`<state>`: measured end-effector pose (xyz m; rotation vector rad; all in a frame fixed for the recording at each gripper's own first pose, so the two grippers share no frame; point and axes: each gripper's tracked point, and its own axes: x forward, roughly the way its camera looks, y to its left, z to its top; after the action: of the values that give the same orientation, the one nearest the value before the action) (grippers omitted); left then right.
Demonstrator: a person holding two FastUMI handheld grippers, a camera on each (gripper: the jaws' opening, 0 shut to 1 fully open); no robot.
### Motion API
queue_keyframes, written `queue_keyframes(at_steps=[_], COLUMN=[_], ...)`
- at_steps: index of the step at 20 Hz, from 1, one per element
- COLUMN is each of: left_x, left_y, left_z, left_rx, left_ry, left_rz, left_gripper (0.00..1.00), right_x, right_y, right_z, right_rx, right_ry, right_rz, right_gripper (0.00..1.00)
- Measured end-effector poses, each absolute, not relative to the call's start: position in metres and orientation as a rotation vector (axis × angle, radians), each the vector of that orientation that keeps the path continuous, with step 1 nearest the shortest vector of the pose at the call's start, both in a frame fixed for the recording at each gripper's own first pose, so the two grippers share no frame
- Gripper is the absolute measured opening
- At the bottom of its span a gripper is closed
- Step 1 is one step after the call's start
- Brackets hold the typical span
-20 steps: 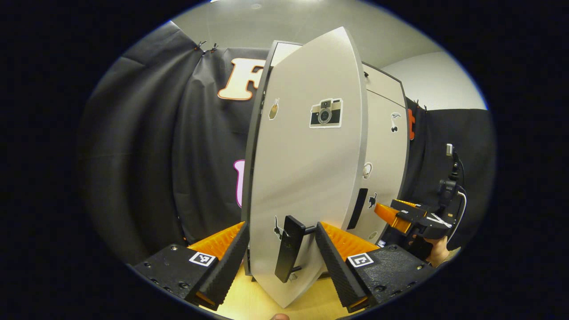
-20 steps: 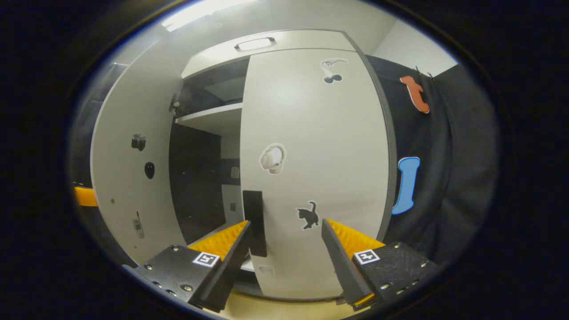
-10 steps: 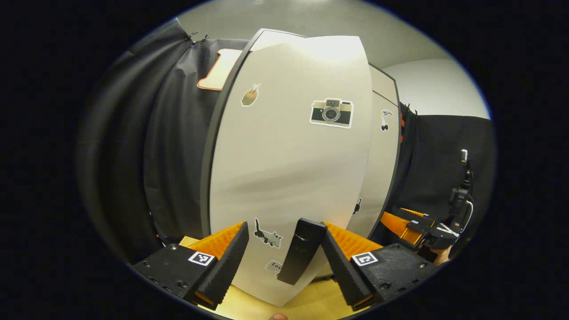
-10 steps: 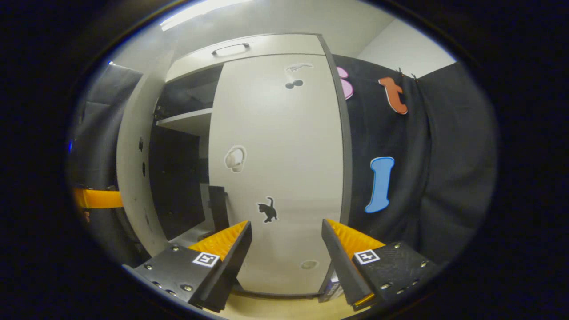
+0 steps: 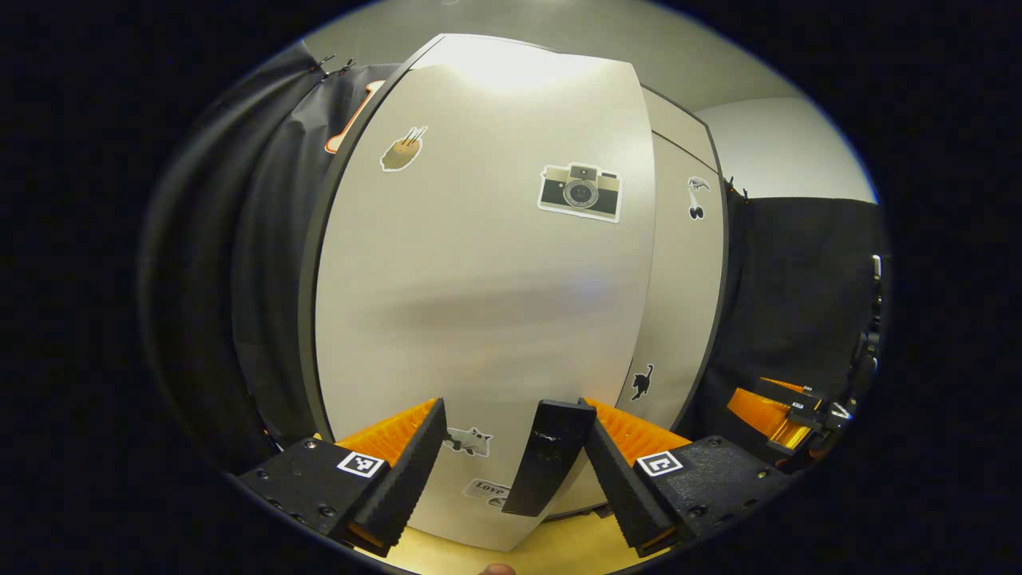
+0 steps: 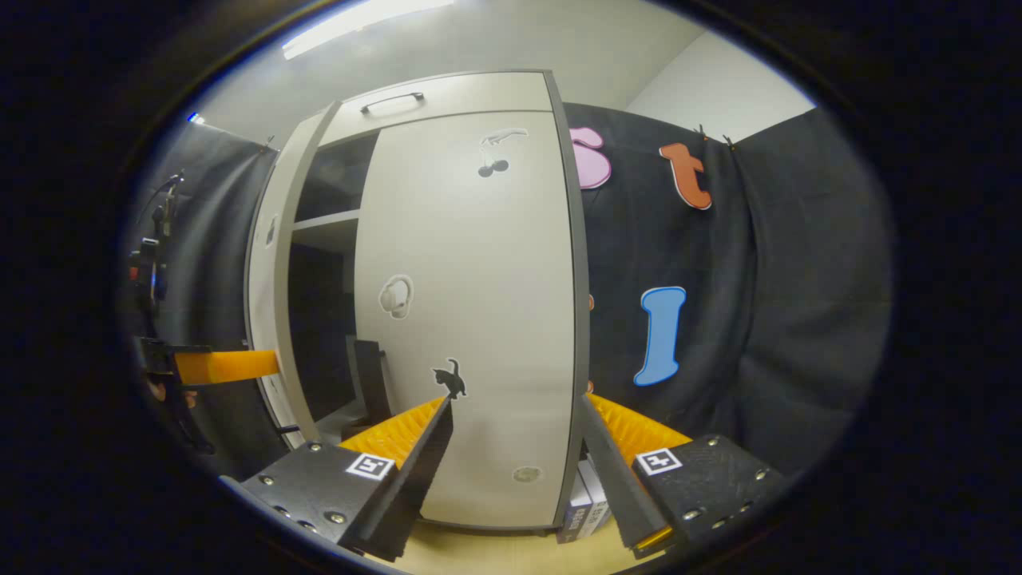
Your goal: Grab one shoe with the right hand and put it into the shoe cabinet, grab the other shoe with the left hand and put it into the shoe cabinet; then close the right door with the right hand and the left door with the left hand.
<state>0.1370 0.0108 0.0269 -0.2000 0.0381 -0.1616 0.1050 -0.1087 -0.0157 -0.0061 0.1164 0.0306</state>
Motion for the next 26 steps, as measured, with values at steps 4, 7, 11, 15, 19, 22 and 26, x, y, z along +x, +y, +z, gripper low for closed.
queue_keyframes(at_steps=[4,7,11,15,19,22,26], left_x=[0.138,0.138,0.139,0.137,0.14,0.142,0.146], left_y=[0.008,0.007,0.007,0.006,0.005,0.004,0.003], left_z=[0.027,0.029,0.027,0.026,0.026,0.025,0.024], left_rx=[-0.174,-0.14,-0.106,-0.086,-0.075,-0.069,-0.06], left_ry=[0.036,0.03,0.034,0.03,0.03,0.032,0.033], left_rz=[-0.153,-0.144,-0.108,-0.083,-0.068,-0.062,-0.055], left_gripper=[0.99,0.99,0.99,1.0,1.0,1.0,1.0], right_x=[0.106,0.108,0.114,0.119,0.125,0.127,0.127], right_y=[-0.107,-0.106,-0.104,-0.101,-0.1,-0.099,-0.092], right_z=[-0.014,-0.015,-0.017,-0.019,-0.022,-0.023,-0.022], right_rx=[-0.009,-0.01,-0.004,-0.004,-0.003,0.003,0.008], right_ry=[0.114,0.114,0.119,0.122,0.128,0.131,0.129], right_rz=[0.034,0.033,0.039,0.05,0.057,0.064,0.08], right_gripper=[0.94,0.94,0.92,0.92,0.94,0.94,0.92])
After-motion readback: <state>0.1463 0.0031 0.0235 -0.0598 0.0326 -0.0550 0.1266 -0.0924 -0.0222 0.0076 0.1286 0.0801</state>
